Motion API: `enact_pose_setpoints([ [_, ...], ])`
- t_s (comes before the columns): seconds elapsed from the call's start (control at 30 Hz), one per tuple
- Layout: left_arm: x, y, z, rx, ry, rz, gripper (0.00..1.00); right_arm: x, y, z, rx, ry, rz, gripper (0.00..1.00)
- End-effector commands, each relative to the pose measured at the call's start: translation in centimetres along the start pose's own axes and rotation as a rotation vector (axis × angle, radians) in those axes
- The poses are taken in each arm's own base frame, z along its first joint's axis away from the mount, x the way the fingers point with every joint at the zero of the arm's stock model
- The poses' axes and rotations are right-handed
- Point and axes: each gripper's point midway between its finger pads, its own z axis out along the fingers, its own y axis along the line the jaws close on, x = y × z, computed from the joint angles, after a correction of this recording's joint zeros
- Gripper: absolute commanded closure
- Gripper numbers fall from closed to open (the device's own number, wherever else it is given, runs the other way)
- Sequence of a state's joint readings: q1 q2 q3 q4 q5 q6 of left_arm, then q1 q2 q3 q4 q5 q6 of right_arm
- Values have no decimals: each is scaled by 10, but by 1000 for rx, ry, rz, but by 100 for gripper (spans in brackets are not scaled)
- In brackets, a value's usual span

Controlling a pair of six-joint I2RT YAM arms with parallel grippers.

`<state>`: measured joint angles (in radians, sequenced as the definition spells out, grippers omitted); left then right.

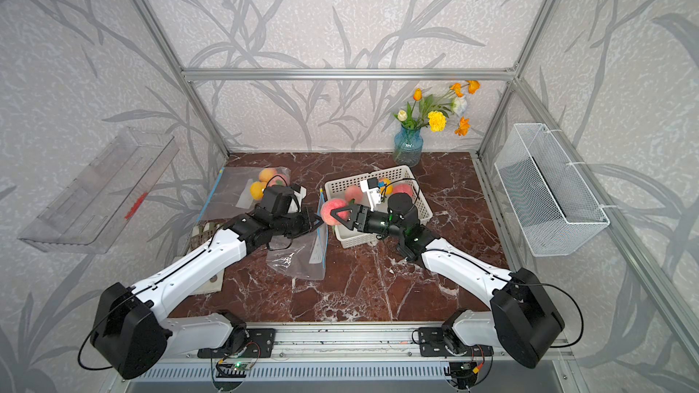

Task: Place the peach in a zip-top bag and seal the zipper
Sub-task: Place the peach in the zipper food storage bag.

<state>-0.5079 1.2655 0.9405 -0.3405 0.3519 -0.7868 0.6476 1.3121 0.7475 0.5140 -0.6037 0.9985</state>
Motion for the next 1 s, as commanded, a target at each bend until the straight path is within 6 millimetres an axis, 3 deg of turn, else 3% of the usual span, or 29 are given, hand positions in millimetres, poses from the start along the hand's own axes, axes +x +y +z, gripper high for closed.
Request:
enact_pose_setpoints([
  [0.0,-1,-3,2,27,5,-16,100,2,10,4,-60,11,-4,39],
  [0.23,-4,-8,0,62,7,-41,100,10,7,13,-67,38,5,39],
  [0.43,-7,-12,-7,80,-10,-52,100,22,-14,20,-6,66,16,40],
  [0.57,-10,-11,-14,73,-41,-41,100,29,-33,21,86,88,5,42],
  [0.73,-12,-8,-26,38,-70,-10,100,29,-59,7,330,129,-65,43],
  [0.97,-12,-17,-35,63,-62,27,100,33,-59,7,425,185,-143,43],
])
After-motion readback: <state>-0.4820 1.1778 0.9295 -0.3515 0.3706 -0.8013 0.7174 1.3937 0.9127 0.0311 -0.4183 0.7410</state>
